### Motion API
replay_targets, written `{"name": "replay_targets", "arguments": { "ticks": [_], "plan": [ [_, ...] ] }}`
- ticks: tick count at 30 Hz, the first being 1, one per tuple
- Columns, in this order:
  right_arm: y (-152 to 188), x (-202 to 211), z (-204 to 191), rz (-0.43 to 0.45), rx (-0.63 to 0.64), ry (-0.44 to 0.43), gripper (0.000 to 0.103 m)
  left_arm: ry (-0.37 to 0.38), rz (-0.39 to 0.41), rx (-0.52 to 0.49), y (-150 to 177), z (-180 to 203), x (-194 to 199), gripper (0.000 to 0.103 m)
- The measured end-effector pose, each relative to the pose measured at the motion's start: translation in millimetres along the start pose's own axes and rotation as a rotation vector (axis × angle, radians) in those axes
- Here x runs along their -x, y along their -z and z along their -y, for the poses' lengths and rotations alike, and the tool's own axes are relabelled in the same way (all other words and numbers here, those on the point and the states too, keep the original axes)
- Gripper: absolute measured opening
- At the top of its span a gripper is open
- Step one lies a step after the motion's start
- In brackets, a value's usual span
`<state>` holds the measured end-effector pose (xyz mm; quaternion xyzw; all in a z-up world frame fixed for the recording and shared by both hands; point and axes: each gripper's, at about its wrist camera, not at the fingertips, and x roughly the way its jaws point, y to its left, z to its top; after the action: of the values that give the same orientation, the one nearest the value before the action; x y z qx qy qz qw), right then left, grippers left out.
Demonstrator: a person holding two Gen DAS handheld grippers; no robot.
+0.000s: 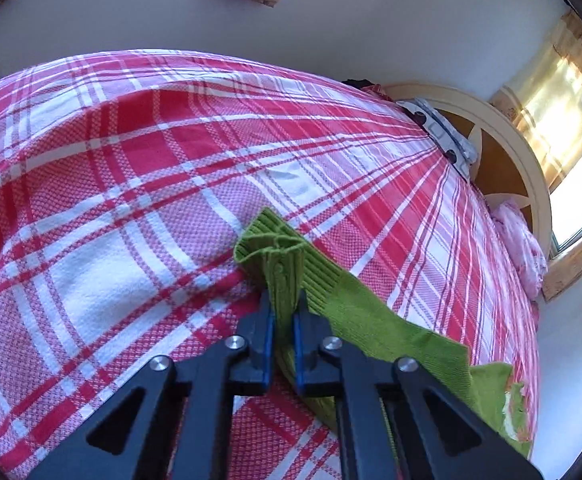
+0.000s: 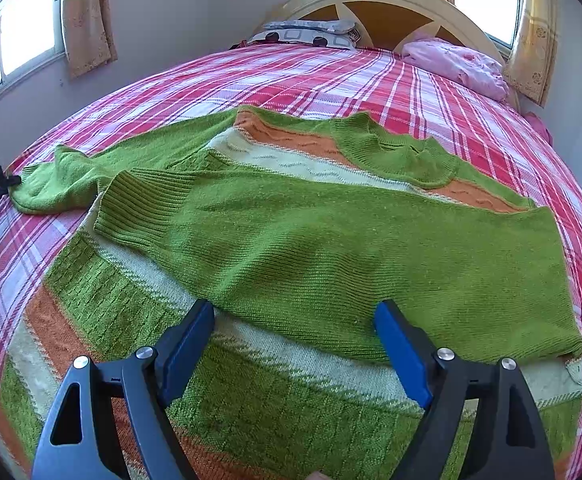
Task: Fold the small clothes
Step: 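Lift the sleeve with the left gripper, fold it across the body, release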
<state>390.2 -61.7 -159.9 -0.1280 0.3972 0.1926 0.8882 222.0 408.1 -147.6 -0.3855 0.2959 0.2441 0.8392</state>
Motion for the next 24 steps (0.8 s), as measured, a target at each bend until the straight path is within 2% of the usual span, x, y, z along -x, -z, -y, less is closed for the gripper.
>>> {"name": "replay_targets", "arguments": {
  "ticks": [7, 15, 24],
  "plan": [
    [0, 0, 0, 0.0, 0.0, 0.0, 0.083, 0.037, 0.084, -0.09, 0, 24, 33, 0.008],
    [0, 0, 1, 0.002, -0.003, -0.004, 0.084, 0.184, 0.133, -0.124, -7, 71, 68, 0.007],
    [-1, 0, 2, 0.011, -0.019, -0.013, 0.084, 0.368, 0.163, -0.236, -5, 151, 109, 0.007]
  ]
}}
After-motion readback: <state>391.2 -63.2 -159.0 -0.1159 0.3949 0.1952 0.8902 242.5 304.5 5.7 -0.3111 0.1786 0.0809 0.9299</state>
